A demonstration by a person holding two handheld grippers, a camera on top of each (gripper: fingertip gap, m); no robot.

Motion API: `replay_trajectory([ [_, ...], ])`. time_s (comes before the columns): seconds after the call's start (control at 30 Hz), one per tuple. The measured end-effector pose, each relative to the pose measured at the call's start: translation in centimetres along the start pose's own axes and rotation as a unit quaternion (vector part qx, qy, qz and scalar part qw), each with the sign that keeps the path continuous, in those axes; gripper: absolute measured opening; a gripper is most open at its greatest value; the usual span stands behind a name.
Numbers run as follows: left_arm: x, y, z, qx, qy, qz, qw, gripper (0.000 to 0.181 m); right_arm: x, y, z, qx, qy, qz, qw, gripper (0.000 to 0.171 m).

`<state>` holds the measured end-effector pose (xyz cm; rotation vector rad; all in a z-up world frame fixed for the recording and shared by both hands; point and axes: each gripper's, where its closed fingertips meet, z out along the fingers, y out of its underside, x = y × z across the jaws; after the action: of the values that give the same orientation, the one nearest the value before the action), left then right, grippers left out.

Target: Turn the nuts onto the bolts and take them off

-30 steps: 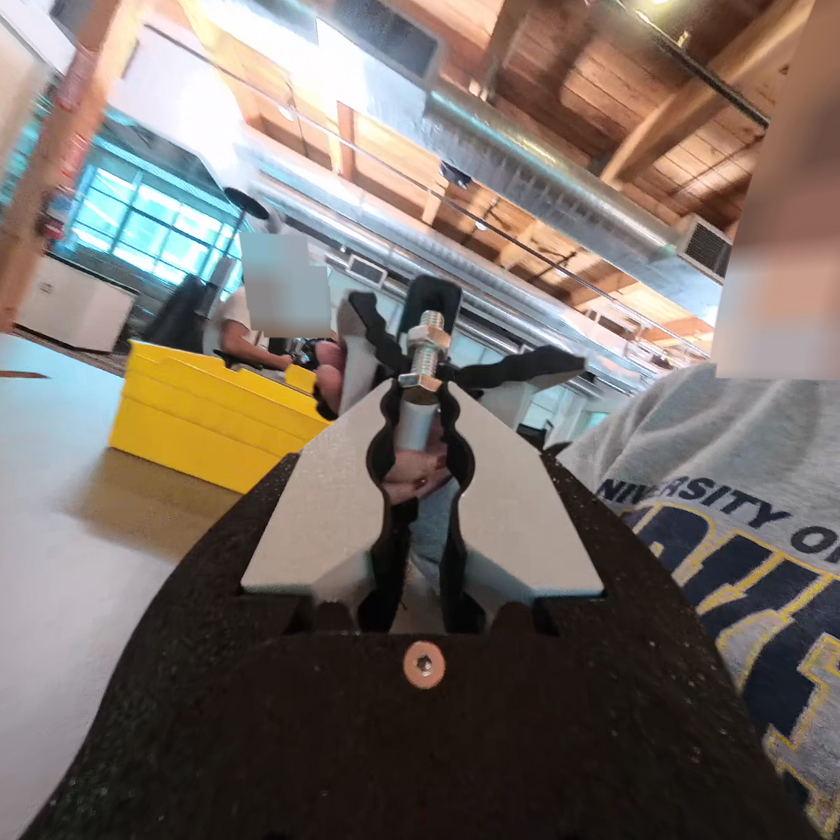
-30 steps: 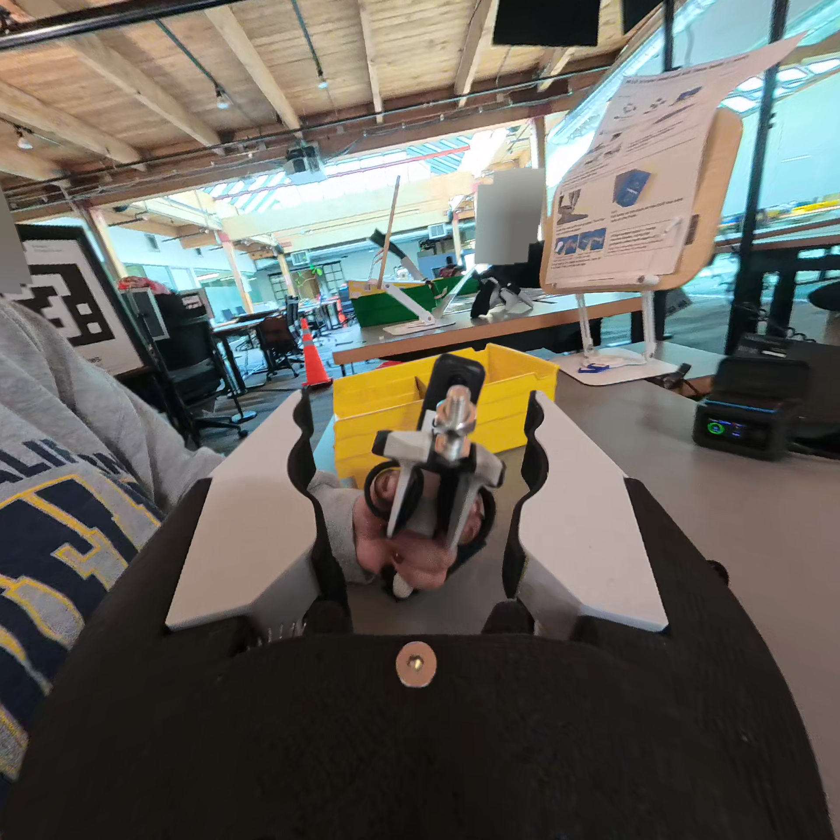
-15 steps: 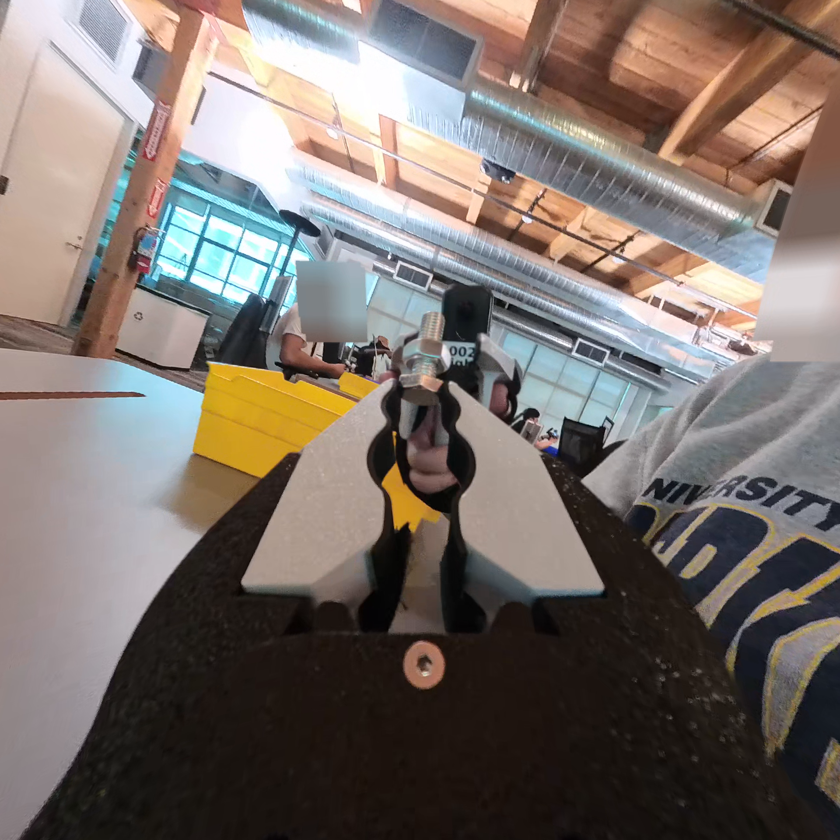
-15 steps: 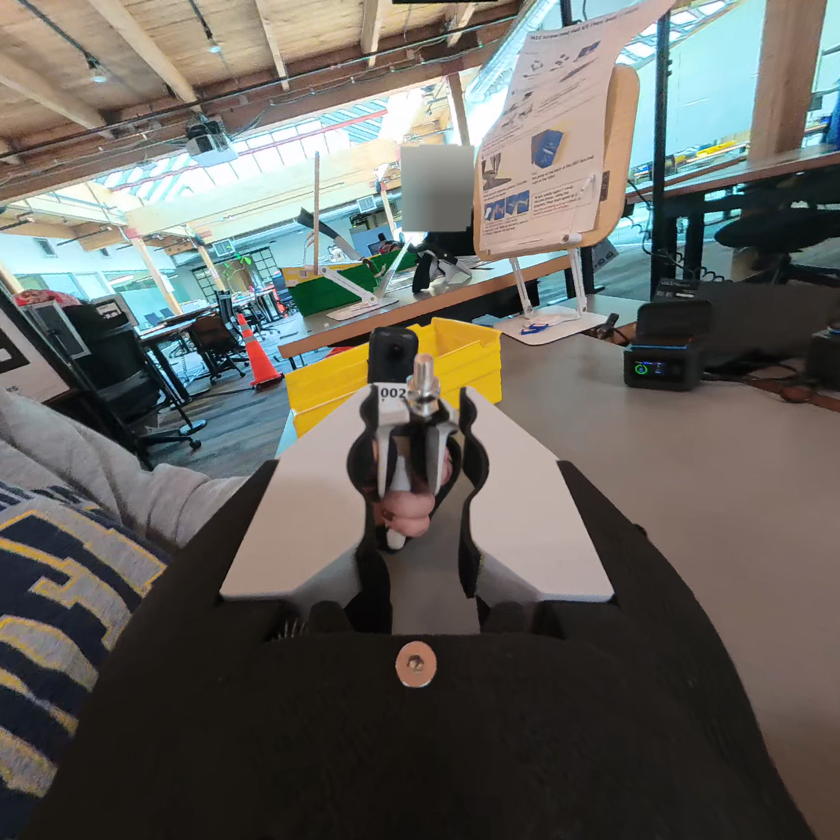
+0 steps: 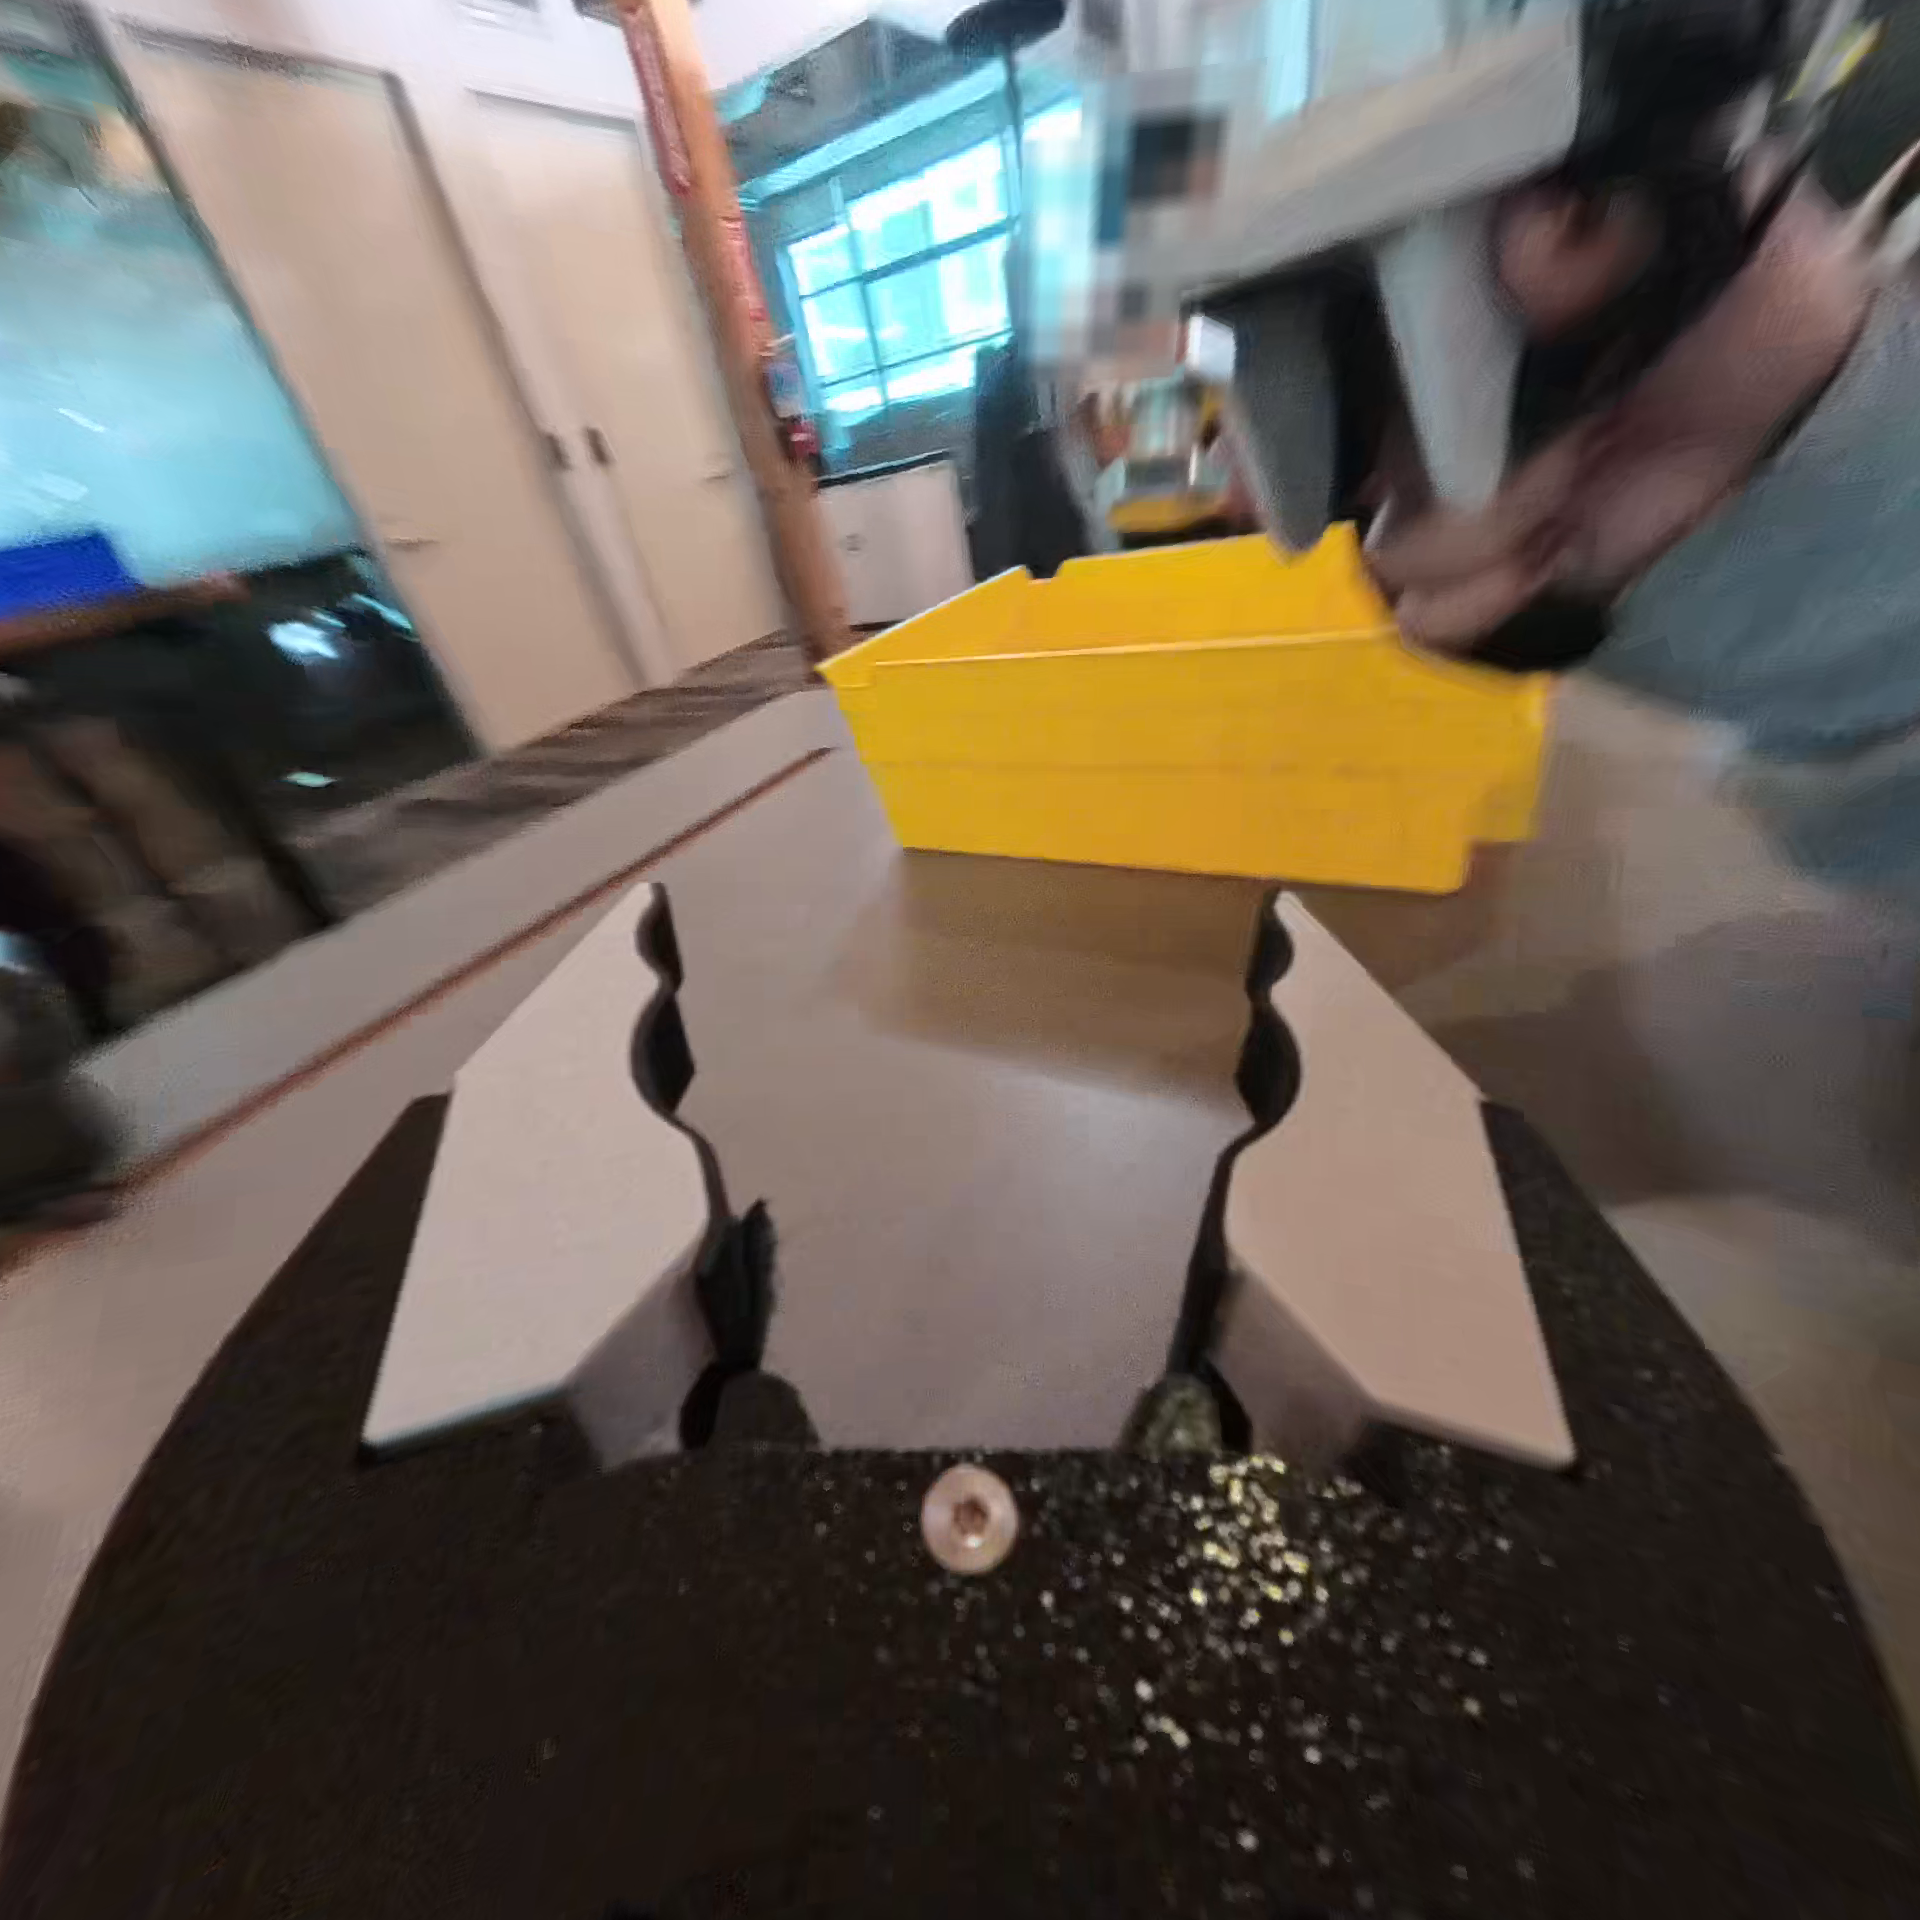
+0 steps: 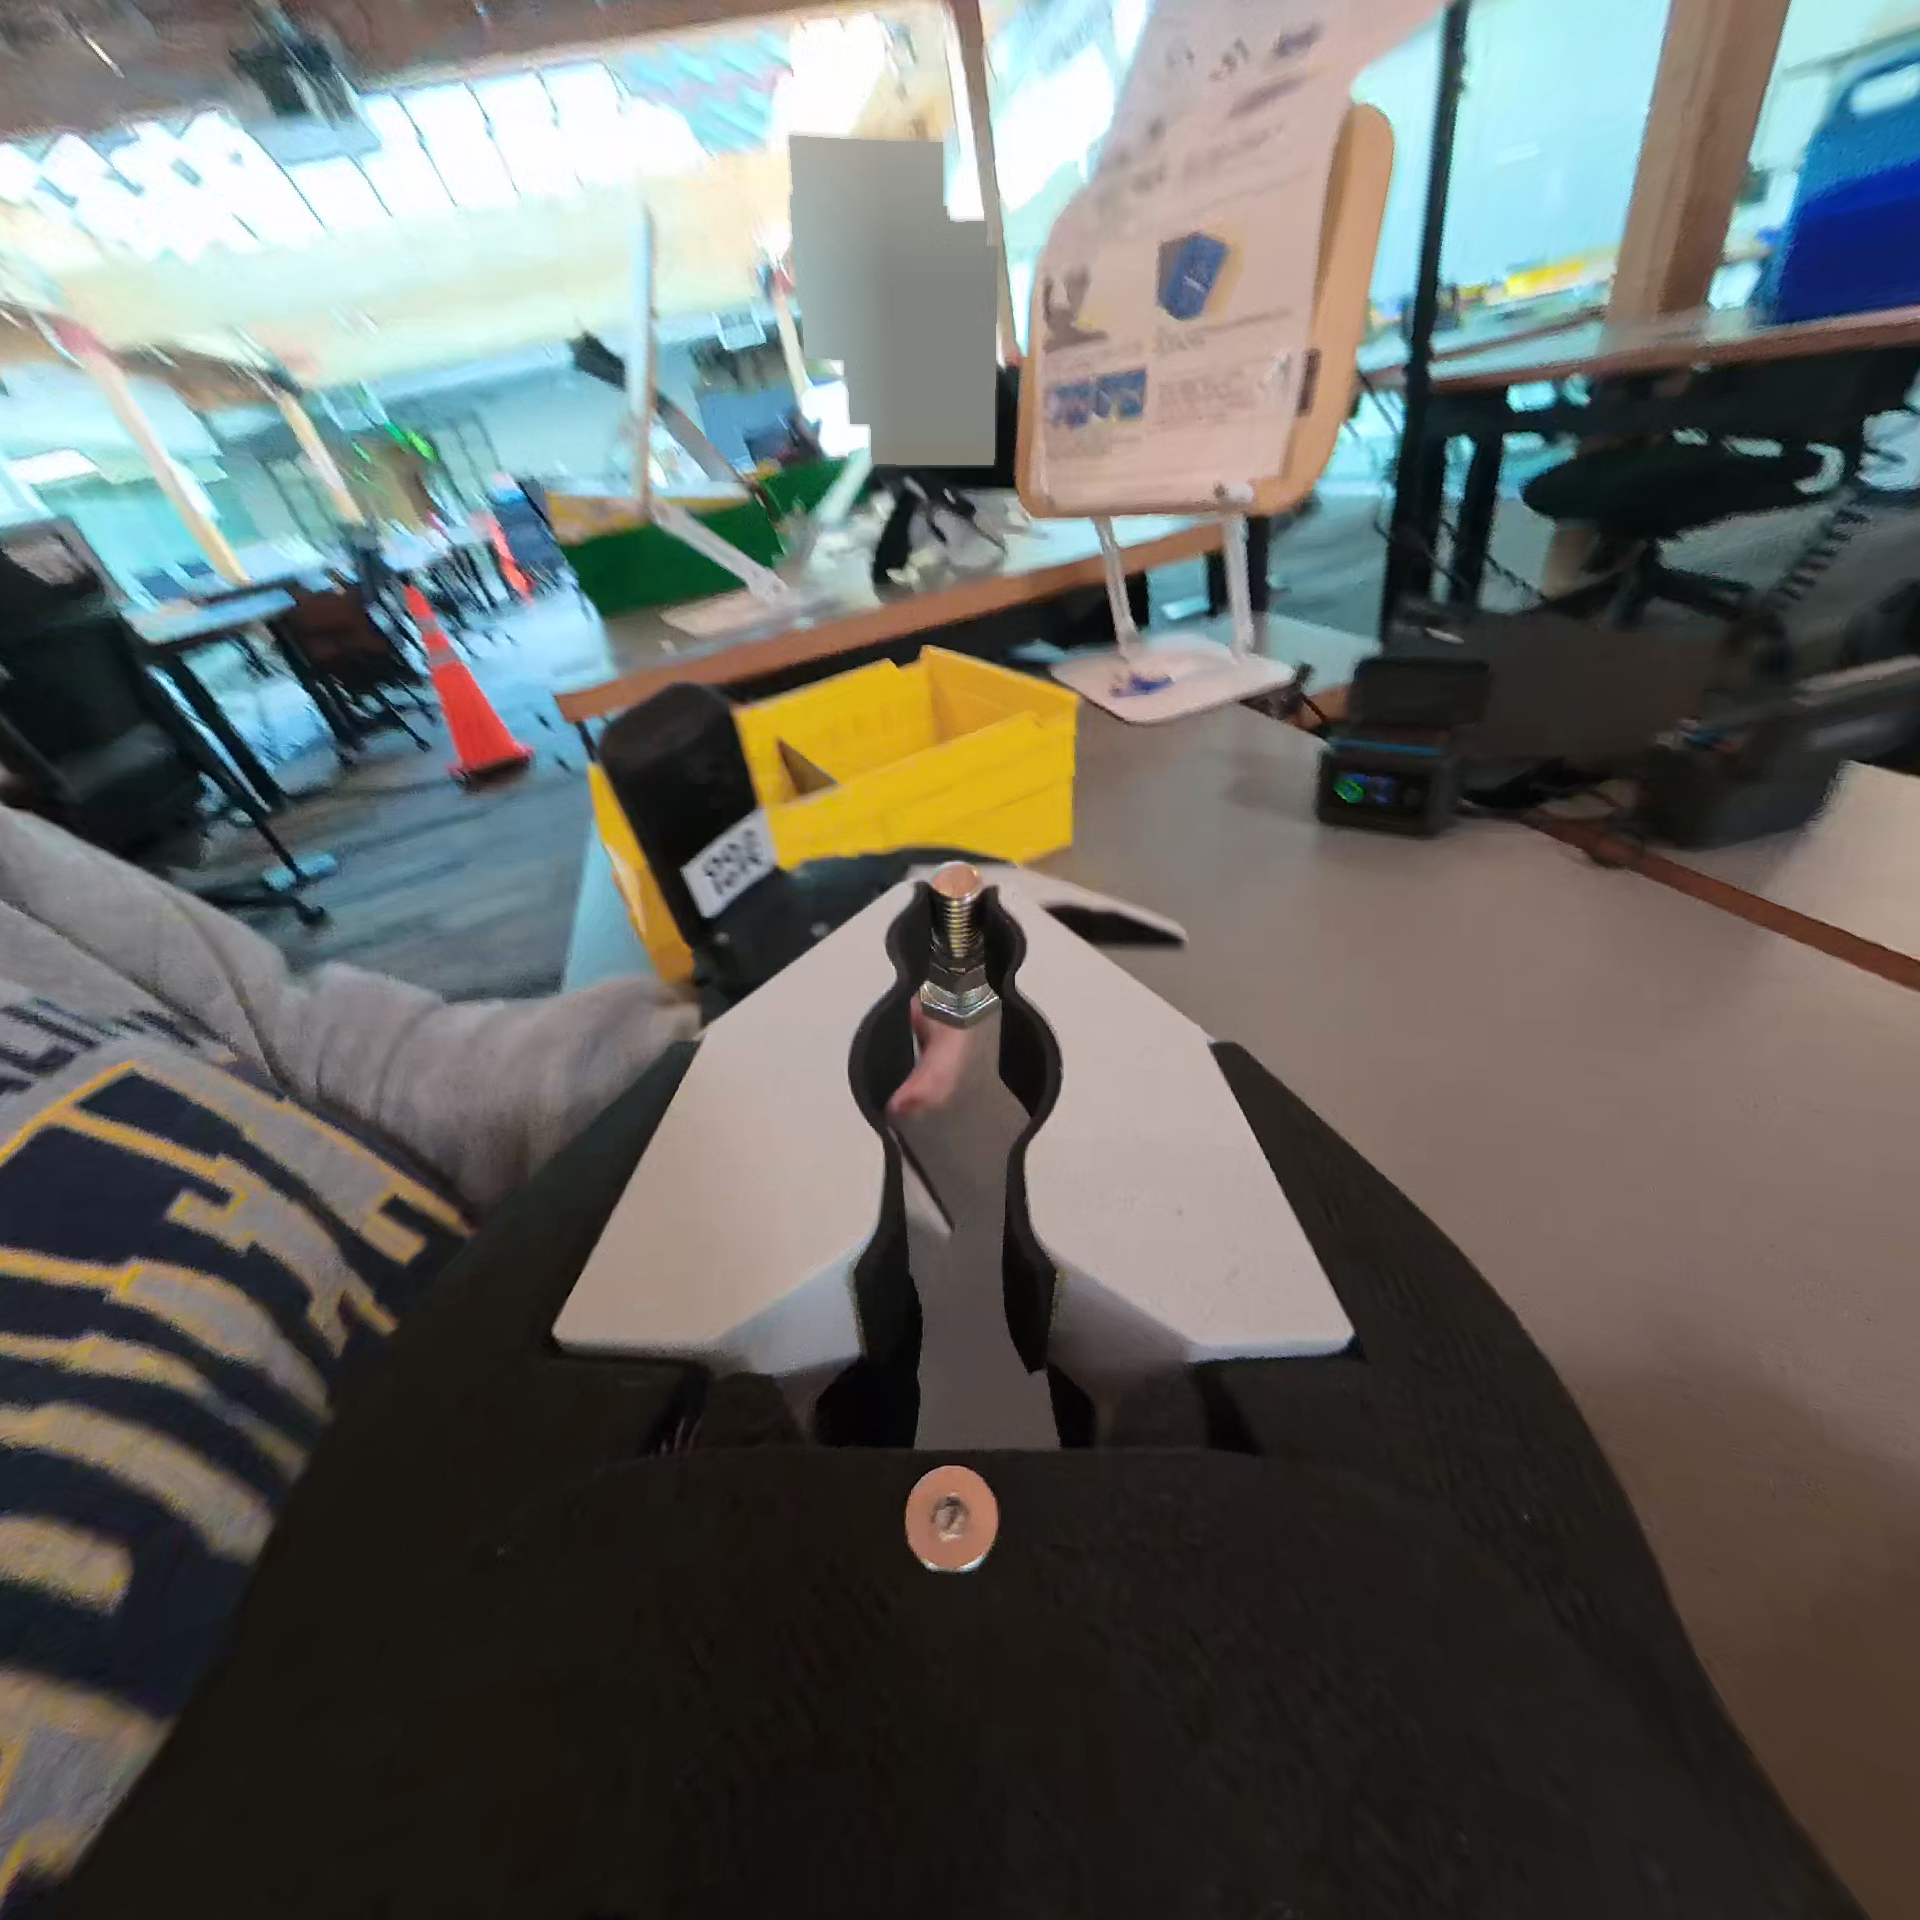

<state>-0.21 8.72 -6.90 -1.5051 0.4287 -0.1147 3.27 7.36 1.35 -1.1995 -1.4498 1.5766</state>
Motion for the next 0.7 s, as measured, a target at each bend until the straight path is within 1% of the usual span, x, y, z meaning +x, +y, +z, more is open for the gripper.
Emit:
replay_trajectory([
  [0.03, -0.1, 0.0, 0.1, 0.001, -0.020, 0.030, 0.999, 0.106, 0.7, 0.0, -1.7, -0.031, 0.023, -0.011, 0.999, 0.008],
  [0.07, -0.4, -0.2, 0.0, 0.006, -0.041, 0.045, 0.998, 0.099, 1.8, 0.1, -3.6, -0.071, 0.058, -0.022, 0.996, 0.008],
  [0.1, -0.8, -0.4, -0.1, 0.008, -0.058, 0.050, 0.997, 0.091, 3.3, 0.6, -5.9, -0.120, 0.106, -0.029, 0.987, 0.008],
  [0.13, -1.1, -0.4, -0.2, 0.008, -0.071, 0.049, 0.996, 0.085, 5.1, 1.4, -8.5, -0.173, 0.163, -0.032, 0.971, 0.008],
  [0.17, -1.5, -0.3, -0.2, 0.006, -0.079, 0.042, 0.996, 0.077, 7.1, 2.3, -11.3, -0.229, 0.222, -0.028, 0.947, 0.008],
  [0.2, -1.7, -0.2, -0.3, 0.002, -0.083, 0.032, 0.996, 0.075, 8.8, 3.5, -14.0, -0.282, 0.268, -0.014, 0.921, 0.008],
  [0.23, -2.1, -0.1, -0.3, -0.002, -0.092, 0.022, 0.996, 0.072, 10.0, 4.8, -16.3, -0.327, 0.296, 0.010, 0.898, 0.008],
  [0.27, -2.4, 0.0, -0.4, -0.006, -0.094, 0.014, 0.995, 0.065, 11.0, 6.3, -18.1, -0.368, 0.310, 0.044, 0.876, 0.008],
  [0.33, -3.0, 0.2, -0.6, -0.009, -0.105, 0.001, 0.994, 0.060, 12.2, 9.7, -20.7, -0.441, 0.316, 0.111, 0.833, 0.008],
  [0.37, -3.1, 0.1, -0.7, -0.009, -0.105, -0.005, 0.994, 0.056, 12.4, 11.3, -21.4, -0.473, 0.308, 0.137, 0.814, 0.008],
  [0.43, -3.5, 0.1, -0.9, -0.007, -0.110, -0.018, 0.994, 0.054, 12.3, 14.1, -22.2, -0.529, 0.286, 0.173, 0.780, 0.008],
  [0.5, -3.8, 0.3, -1.1, -0.008, -0.116, -0.025, 0.993, 0.054, 12.2, 16.1, -22.3, -0.562, 0.272, 0.191, 0.758, 0.008],
  [0.53, -4.1, 0.4, -1.2, -0.009, -0.121, -0.028, 0.992, 0.053, 12.3, 16.7, -22.2, -0.569, 0.270, 0.198, 0.751, 0.008],
  [0.6, -4.2, 0.5, -1.2, -0.011, -0.120, -0.037, 0.992, 0.053, 12.7, 17.1, -21.7, -0.567, 0.273, 0.201, 0.751, 0.008],
  [0.63, -4.3, 0.6, -1.2, -0.012, -0.121, -0.042, 0.992, 0.053, 12.8, 17.3, -21.8, -0.571, 0.279, 0.199, 0.746, 0.010],
  [0.7, -4.5, 0.8, -1.2, -0.016, -0.124, -0.048, 0.991, 0.053, 13.2, 17.1, -21.9, -0.567, 0.302, 0.193, 0.742, 0.030],
])
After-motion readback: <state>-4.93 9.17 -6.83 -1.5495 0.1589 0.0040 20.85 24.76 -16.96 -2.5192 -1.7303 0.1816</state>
